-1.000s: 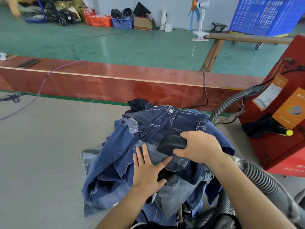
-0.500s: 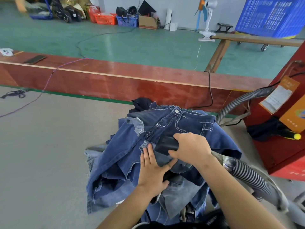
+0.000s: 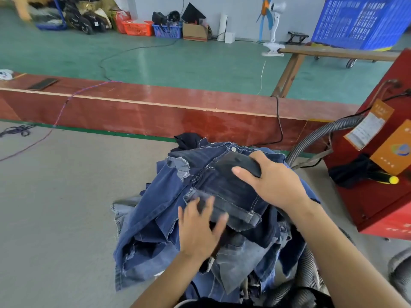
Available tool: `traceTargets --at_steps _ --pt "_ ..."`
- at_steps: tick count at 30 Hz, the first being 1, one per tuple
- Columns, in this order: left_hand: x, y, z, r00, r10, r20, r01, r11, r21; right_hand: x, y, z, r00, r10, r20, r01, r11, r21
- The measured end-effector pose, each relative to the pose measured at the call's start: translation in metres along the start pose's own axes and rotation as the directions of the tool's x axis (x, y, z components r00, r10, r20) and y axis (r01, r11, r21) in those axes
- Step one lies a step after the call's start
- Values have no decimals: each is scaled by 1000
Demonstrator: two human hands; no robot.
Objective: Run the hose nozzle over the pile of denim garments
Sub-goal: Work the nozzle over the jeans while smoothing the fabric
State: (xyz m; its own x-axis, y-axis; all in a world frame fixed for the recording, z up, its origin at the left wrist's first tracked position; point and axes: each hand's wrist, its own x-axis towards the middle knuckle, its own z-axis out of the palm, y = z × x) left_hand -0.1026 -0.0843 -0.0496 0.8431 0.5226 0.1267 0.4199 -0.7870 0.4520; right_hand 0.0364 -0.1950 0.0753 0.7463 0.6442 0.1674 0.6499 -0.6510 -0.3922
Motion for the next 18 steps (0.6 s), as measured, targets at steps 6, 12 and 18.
traceTargets --at_steps 6,12,18 --pt "29 13 7 978 -199 -67 200 980 11 -15 6 1 989 -105 103 126 964 -234" --pt "32 5 26 920 -386 70 390 920 -45 -21 6 8 974 -164 157 198 951 -238" --pt "31 4 29 855 -502 128 514 853 -88 -19 -1 24 953 -191 236 248 938 -242"
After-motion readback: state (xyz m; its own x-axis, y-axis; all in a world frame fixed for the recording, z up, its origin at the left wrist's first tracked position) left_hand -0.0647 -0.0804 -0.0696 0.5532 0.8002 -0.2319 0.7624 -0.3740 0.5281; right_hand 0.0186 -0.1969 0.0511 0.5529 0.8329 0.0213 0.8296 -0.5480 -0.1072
